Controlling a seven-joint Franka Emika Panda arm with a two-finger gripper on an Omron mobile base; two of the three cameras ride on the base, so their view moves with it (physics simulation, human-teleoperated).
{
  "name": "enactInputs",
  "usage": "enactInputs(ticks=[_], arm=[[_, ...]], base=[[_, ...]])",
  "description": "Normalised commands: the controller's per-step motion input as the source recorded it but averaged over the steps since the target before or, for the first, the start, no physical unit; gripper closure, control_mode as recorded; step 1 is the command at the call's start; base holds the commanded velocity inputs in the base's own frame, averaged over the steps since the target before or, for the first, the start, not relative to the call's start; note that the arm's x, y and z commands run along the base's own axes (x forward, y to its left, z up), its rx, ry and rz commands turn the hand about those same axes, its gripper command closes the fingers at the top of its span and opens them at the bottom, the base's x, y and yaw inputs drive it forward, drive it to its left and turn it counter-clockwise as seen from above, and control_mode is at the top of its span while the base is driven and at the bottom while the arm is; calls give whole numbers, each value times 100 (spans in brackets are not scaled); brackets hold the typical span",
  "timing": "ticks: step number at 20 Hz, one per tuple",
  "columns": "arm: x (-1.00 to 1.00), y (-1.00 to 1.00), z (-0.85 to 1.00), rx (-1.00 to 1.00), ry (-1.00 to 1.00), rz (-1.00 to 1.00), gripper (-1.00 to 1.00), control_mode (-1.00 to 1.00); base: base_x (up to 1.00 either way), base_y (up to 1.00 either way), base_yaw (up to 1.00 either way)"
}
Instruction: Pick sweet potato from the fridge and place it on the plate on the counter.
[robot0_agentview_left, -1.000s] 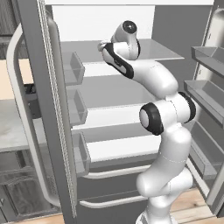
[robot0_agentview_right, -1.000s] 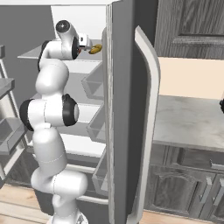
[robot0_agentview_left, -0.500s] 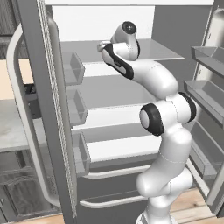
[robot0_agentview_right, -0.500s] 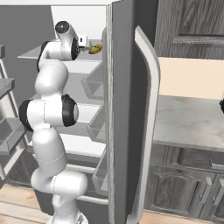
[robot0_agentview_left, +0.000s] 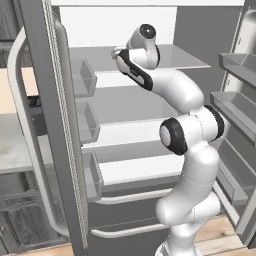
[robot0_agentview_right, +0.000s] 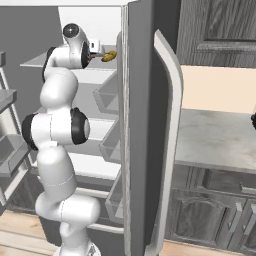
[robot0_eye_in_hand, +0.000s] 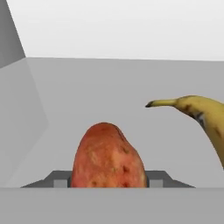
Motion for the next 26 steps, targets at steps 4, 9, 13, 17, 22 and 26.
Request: enactInputs(ticks=[4,9,13,17,22,26], arm=[[-59,0,0,0,-22,-2,100,-100],[-59,0,0,0,-14,-10,100,-100],[-71,0,7,1,-9,-5,100,-100],[-71,0,36,7,0,-1,100,-100],[-95,-12,20,10,0,0,100,-100],[-100,-7,5,5,0,-1,100,-100]], base=[[0,0,0],[0,0,0],[0,0,0],[0,0,0],[0,0,0],[0,0,0]])
